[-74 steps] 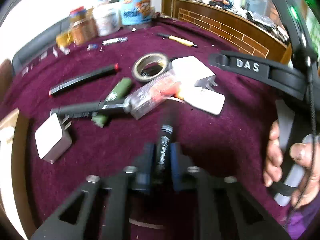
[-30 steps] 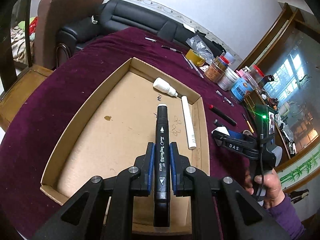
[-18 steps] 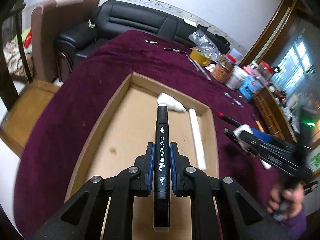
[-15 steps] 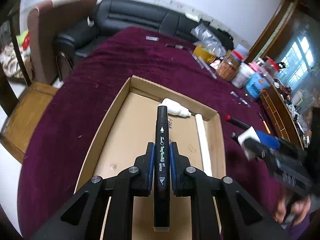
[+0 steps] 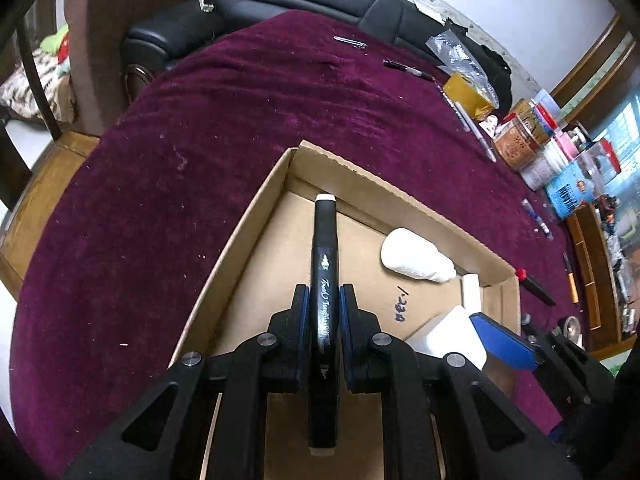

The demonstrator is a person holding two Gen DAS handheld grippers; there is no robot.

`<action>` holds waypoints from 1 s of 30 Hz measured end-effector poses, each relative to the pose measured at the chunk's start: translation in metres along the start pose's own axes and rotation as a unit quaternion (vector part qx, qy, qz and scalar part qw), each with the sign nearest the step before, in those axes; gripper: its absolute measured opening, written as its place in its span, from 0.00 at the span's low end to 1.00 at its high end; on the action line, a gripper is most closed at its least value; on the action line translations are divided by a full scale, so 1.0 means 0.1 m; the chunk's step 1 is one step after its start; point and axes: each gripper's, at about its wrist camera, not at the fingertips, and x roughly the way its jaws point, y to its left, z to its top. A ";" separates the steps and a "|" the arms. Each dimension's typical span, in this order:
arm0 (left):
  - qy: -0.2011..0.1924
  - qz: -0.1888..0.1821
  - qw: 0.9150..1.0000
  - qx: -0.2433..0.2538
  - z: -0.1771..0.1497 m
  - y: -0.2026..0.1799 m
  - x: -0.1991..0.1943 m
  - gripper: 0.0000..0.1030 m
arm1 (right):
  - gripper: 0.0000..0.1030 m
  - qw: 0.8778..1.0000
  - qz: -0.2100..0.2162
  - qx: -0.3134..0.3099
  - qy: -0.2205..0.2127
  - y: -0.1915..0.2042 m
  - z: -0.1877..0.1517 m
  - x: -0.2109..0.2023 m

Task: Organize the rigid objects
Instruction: 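Release the marker into the box with the left tool while the right tool drops the charger there, then withdraw both open tools from the box back over the table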

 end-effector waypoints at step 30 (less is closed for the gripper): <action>-0.270 0.299 0.877 0.261 -1.19 -1.72 -1.06 0.63 | 0.66 0.978 -0.118 0.125 -0.120 -1.25 -1.07 -1.27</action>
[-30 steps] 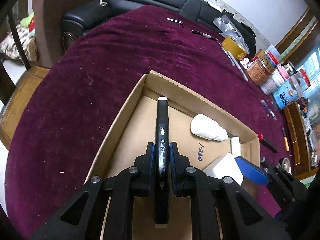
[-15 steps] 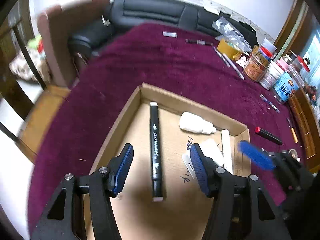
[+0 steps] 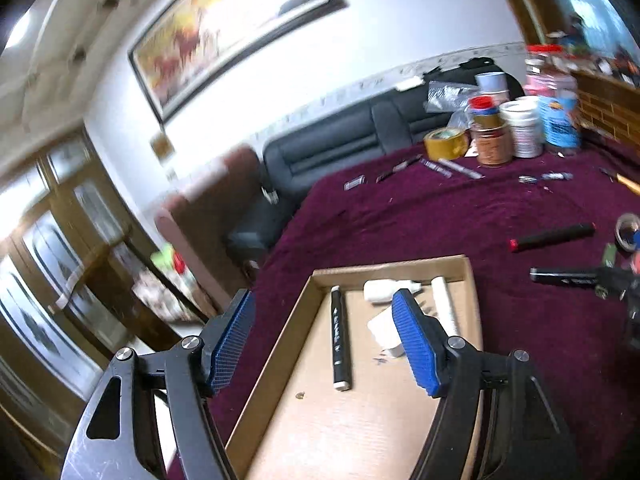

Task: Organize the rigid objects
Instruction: 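Withdraw both open tools from the box back over the table, then grasp the slim black marker with the left tool while the right tool approaches the clear package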

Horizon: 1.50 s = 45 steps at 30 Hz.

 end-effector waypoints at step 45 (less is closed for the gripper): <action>0.183 -0.302 0.934 -0.050 -0.38 -1.40 0.18 0.98 | 0.66 0.982 -0.003 0.181 0.054 -1.64 -0.07 0.42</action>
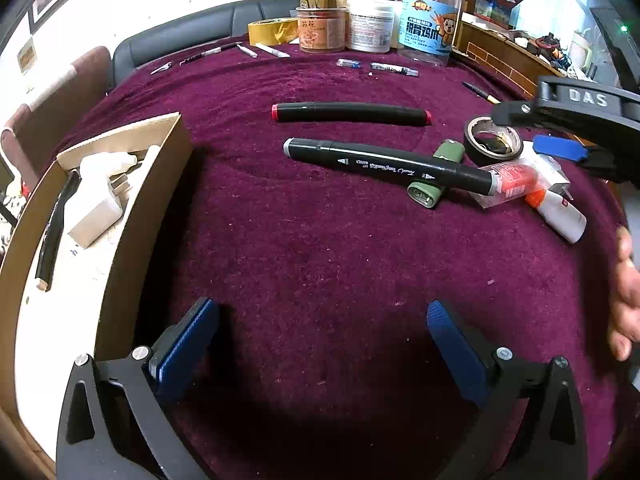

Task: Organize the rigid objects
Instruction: 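Grasp the slim black marker with the left tool while the right tool approaches the clear package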

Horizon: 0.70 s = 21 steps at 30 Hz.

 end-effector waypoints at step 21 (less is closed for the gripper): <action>-0.008 -0.021 1.000 -0.009 0.05 0.06 0.01 0.98 | 0.77 0.992 0.107 -0.051 0.038 0.19 -0.35 -0.21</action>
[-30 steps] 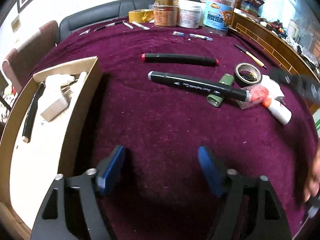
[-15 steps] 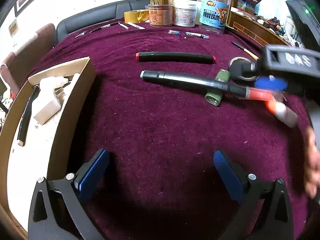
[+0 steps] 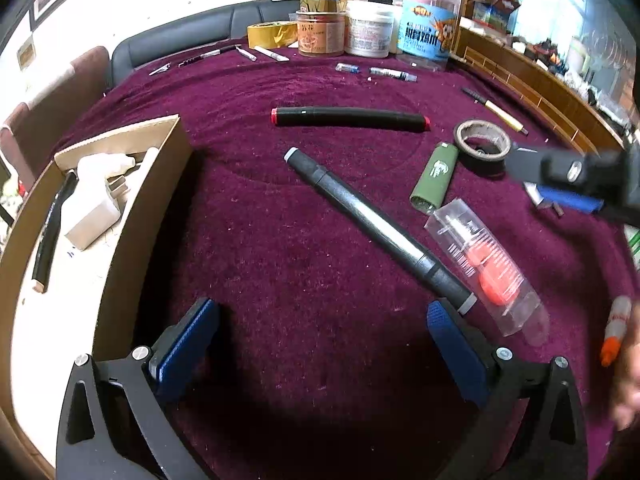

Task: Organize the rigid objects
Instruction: 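Grasp the slim black marker with the left tool while the right tool approaches the clear package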

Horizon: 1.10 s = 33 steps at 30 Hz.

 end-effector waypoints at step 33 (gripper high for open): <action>0.016 0.041 0.999 -0.015 0.38 -0.17 0.16 0.10 | 0.77 0.998 -0.028 -0.008 -0.055 -0.18 -0.14 0.00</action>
